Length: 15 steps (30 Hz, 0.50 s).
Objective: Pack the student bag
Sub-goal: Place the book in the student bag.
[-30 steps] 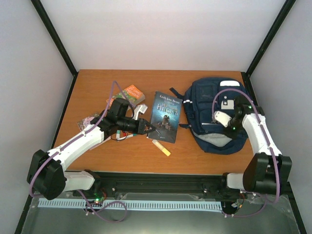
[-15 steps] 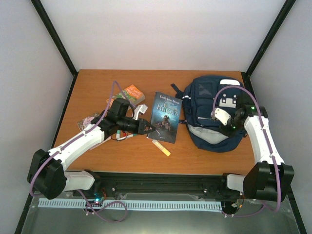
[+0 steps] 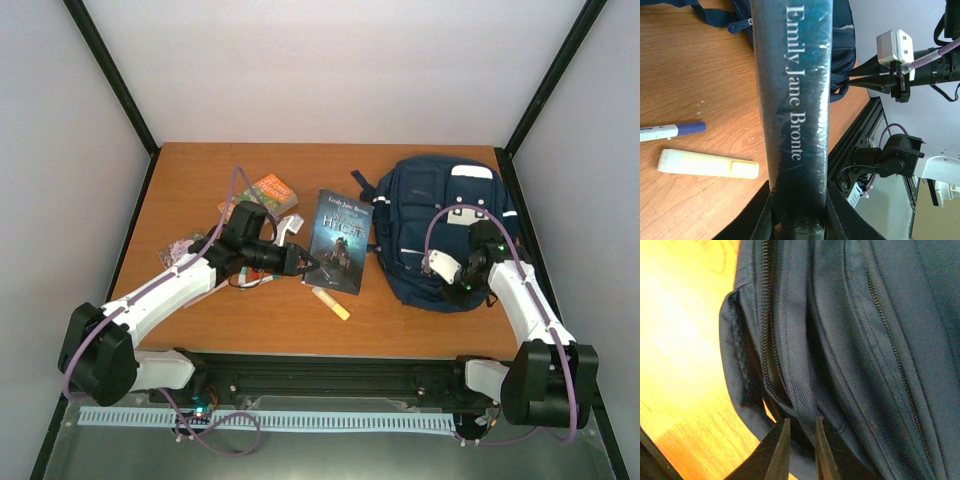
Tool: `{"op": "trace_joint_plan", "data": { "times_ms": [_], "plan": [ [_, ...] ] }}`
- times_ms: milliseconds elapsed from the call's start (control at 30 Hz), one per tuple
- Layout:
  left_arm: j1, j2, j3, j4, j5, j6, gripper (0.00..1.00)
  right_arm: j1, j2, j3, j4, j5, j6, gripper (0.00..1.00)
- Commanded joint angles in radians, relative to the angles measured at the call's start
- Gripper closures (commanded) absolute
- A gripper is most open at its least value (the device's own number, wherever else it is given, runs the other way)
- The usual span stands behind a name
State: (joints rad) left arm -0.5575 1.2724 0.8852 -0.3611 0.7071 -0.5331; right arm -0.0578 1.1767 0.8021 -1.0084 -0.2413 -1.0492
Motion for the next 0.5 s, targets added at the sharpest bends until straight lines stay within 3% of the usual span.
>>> {"op": "trace_joint_plan", "data": {
  "times_ms": [0,233,467],
  "plan": [
    [-0.004,-0.011,0.031,0.139,0.055,0.004,0.99,0.008,-0.005,-0.018,0.068,0.01,0.004,0.8],
    [-0.004,-0.009,0.029,0.139,0.053,0.007,0.99,0.016,0.016,-0.033,0.112,0.023,-0.002,0.59],
    [-0.004,-0.004,0.026,0.142,0.053,0.002,0.99,0.03,0.08,-0.04,0.157,0.072,0.013,0.57]
  ]
}}
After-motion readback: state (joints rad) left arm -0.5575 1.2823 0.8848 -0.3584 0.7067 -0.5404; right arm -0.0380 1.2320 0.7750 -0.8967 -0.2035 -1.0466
